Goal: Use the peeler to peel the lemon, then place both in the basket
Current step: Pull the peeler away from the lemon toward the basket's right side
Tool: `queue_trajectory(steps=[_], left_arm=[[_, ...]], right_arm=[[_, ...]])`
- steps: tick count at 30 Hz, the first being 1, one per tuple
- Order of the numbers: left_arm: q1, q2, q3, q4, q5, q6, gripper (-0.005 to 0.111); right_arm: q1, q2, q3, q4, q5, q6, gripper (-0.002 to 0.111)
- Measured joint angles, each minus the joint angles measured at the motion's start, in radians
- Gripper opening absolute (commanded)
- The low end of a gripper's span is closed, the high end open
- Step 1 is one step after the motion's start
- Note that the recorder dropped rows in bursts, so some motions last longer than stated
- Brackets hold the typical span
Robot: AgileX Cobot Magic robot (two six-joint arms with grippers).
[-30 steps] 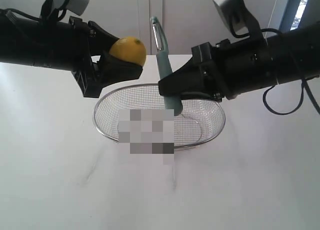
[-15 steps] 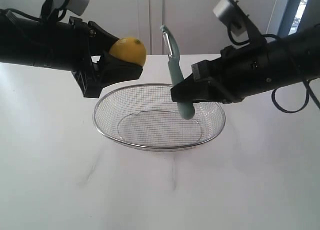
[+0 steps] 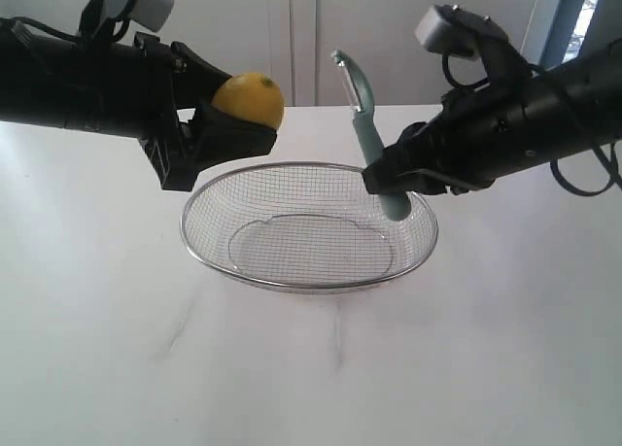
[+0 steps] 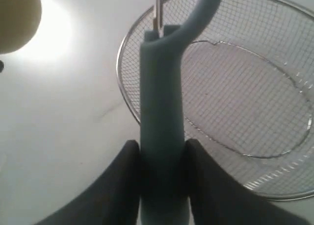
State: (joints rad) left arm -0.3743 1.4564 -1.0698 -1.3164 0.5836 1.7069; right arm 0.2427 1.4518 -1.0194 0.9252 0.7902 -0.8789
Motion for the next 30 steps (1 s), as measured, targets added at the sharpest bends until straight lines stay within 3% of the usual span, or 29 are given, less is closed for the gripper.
queue_trajectory(steps=[17, 30], left_arm=[[0.000, 0.000, 0.000, 0.000, 0.000, 0.000, 0.000], [0.000, 0.000, 0.000, 0.000, 0.000, 0.000, 0.000]], right_arm=[[0.000, 0.081, -0.207, -0.472, -0.026, 0.381, 0.000], [0.000, 0.236, -0.316, -0.528, 0.028, 0.412, 0.000]])
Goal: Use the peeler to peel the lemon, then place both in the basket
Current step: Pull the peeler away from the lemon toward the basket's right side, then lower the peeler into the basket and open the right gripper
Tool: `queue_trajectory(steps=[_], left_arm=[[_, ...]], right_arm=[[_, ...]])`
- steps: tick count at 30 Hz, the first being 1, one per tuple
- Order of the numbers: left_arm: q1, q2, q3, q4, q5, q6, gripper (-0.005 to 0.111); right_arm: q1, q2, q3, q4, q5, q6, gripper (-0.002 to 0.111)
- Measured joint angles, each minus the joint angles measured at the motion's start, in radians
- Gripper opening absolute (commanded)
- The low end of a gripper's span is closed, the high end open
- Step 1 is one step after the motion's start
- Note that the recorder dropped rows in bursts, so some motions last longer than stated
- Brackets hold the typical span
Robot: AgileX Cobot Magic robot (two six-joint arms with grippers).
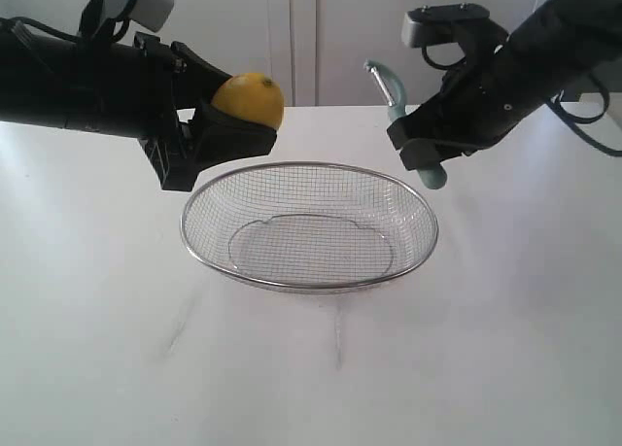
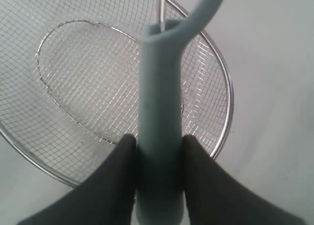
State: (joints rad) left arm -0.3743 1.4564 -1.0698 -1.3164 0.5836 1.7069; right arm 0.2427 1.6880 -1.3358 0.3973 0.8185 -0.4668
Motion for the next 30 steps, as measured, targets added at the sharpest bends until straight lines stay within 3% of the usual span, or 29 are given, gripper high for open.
queue_trajectory(steps=[17, 30], left_arm=[[0.000, 0.000, 0.000, 0.000, 0.000, 0.000, 0.000], [0.000, 0.000, 0.000, 0.000, 0.000, 0.000, 0.000]], right_arm=[[0.109, 0.225, -0.119, -0.127, 0.036, -0.012, 0.000], [0.177, 0.340, -0.121, -0.155, -0.035, -0.190, 0.000]])
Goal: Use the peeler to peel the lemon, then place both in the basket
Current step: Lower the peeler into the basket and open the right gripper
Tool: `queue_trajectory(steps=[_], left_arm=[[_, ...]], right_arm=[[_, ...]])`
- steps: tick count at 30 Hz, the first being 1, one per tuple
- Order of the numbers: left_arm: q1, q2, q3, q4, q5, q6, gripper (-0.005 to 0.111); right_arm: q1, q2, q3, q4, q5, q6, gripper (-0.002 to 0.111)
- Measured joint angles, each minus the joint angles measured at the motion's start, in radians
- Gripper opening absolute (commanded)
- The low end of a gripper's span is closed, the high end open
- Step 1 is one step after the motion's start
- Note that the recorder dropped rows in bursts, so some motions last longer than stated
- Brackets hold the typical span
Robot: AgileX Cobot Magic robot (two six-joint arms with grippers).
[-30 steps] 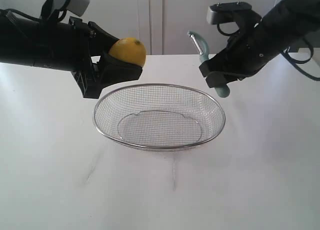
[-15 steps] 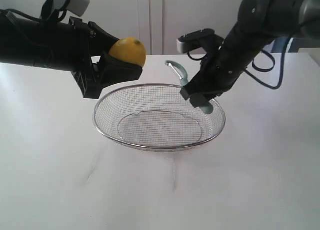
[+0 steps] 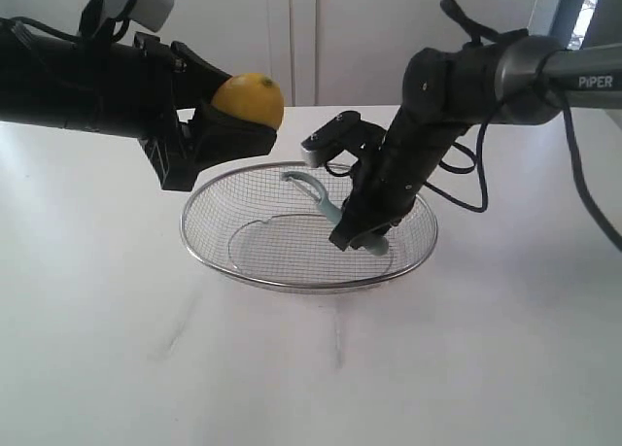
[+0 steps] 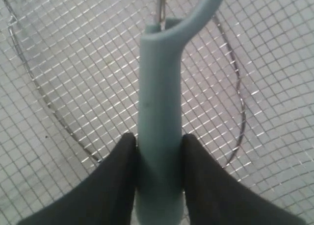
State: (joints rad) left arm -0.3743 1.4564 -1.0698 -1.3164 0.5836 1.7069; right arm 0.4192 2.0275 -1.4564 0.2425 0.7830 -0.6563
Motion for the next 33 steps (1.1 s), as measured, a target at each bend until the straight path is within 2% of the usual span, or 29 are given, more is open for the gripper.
queue_trajectory(steps=[10, 12, 15, 16, 20, 33], left_arm=[[0.000, 0.000, 0.000, 0.000, 0.000, 0.000, 0.000], [0.000, 0.000, 0.000, 0.000, 0.000, 0.000, 0.000], [0.000, 0.000, 0.000, 0.000, 0.000, 0.000, 0.000], [0.000, 0.000, 0.000, 0.000, 0.000, 0.000, 0.000], [0.000, 0.000, 0.000, 0.000, 0.000, 0.000, 0.000], [0.000, 0.000, 0.000, 0.000, 0.000, 0.000, 0.000]], right_arm=[[0.000, 0.052, 0.000, -0.058, -0.047, 0.000, 0.000], [0.000, 0.056, 0.000, -0.060, -0.070, 0.023, 0.005], [0.000, 0.056, 0.000, -0.060, -0.088, 0.028, 0.021], [0.000, 0.056, 0.000, -0.060, -0.090, 0.029, 0.031], [0.000, 0.056, 0.000, -0.060, -0.111, 0.065, 0.047], [0.000, 0.050, 0.000, -0.060, -0.117, 0.095, 0.048]])
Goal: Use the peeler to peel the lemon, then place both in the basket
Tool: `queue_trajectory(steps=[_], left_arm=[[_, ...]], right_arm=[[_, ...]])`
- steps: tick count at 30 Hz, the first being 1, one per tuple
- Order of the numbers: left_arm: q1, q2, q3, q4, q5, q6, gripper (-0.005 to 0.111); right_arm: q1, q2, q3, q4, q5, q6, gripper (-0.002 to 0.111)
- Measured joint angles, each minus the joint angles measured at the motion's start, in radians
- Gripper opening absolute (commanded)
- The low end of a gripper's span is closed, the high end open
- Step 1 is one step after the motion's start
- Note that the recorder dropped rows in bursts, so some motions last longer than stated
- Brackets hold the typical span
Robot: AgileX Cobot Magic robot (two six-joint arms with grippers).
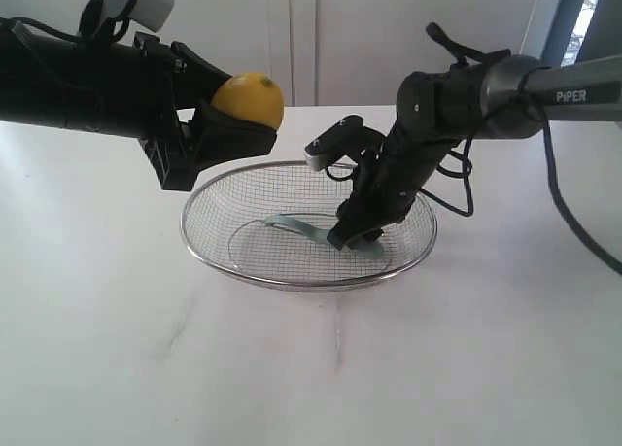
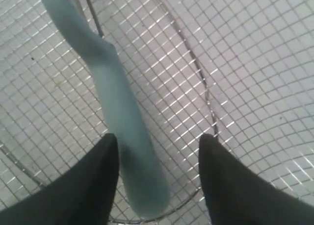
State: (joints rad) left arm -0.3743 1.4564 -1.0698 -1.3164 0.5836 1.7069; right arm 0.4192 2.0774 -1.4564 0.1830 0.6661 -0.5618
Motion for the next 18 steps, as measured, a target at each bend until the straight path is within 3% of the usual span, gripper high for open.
queue_trajectory(steps=[12, 15, 18], left_arm=[[0.000, 0.000, 0.000, 0.000, 0.000, 0.000, 0.000], [0.000, 0.000, 0.000, 0.000, 0.000, 0.000, 0.000], [0.000, 0.000, 0.000, 0.000, 0.000, 0.000, 0.000]], right_arm=[[0.000, -0.108, 0.000, 0.000, 0.012, 0.085, 0.047], [0.000, -0.133, 0.000, 0.000, 0.028, 0.111, 0.037], [0.000, -0.155, 0.000, 0.000, 0.045, 0.115, 0.016]])
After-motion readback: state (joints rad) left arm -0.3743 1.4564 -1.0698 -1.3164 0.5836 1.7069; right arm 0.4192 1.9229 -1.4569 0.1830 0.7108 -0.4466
